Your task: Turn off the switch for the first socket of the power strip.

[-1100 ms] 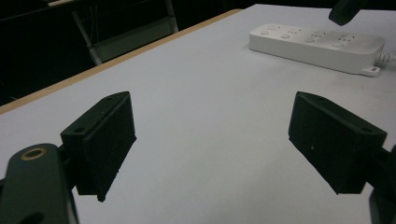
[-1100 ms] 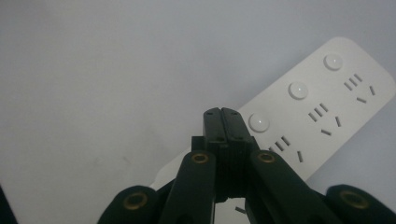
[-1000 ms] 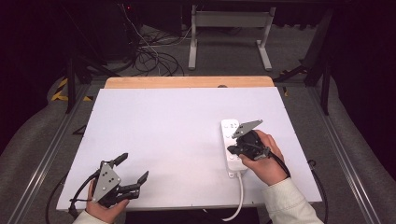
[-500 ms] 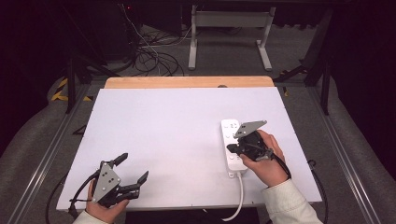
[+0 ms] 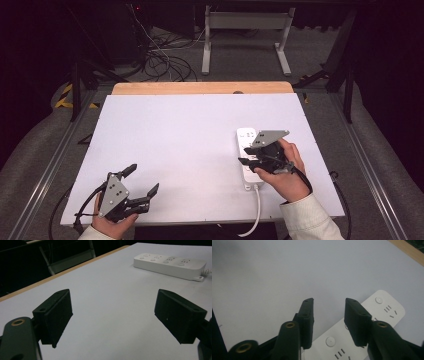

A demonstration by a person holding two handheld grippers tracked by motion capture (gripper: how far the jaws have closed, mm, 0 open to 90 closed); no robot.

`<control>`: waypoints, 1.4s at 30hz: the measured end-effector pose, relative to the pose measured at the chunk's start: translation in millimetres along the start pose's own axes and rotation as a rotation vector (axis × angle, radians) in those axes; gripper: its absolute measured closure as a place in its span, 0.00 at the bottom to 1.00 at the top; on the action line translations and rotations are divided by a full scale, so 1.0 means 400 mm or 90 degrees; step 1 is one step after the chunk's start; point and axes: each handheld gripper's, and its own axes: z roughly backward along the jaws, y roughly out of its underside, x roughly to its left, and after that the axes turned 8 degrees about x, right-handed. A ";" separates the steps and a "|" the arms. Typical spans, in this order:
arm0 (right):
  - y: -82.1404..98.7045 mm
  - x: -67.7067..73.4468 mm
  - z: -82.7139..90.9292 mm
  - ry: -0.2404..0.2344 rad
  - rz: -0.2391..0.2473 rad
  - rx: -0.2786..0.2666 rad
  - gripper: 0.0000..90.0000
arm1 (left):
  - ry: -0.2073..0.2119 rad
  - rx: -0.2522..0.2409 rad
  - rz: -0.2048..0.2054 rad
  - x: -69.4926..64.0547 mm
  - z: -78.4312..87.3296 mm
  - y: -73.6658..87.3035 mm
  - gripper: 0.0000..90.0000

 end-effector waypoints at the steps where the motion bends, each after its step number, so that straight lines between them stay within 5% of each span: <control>1: -0.001 0.000 0.001 0.003 -0.001 -0.002 0.62 | 0.000 0.000 0.001 0.000 0.000 0.000 0.17; 9: 0.002 -0.005 0.009 0.005 -0.015 -0.024 0.40 | 0.000 -0.002 -0.001 0.000 0.000 -0.001 0.17; 17: 0.007 -0.007 0.025 -0.001 -0.022 -0.049 0.31 | 0.003 -0.002 0.000 -0.001 -0.001 -0.001 0.17; 22: 0.021 -0.011 0.031 -0.009 -0.058 -0.089 0.20 | 0.004 -0.002 -0.001 0.000 -0.002 -0.001 0.17; 24: 0.024 -0.010 0.028 0.004 -0.042 -0.098 0.15 | 0.004 -0.001 -0.002 -0.001 -0.002 -0.001 0.17; 42: 0.085 -0.015 0.083 0.011 -0.068 -0.192 0.11 | 0.002 -0.005 -0.003 0.000 0.000 -0.002 0.17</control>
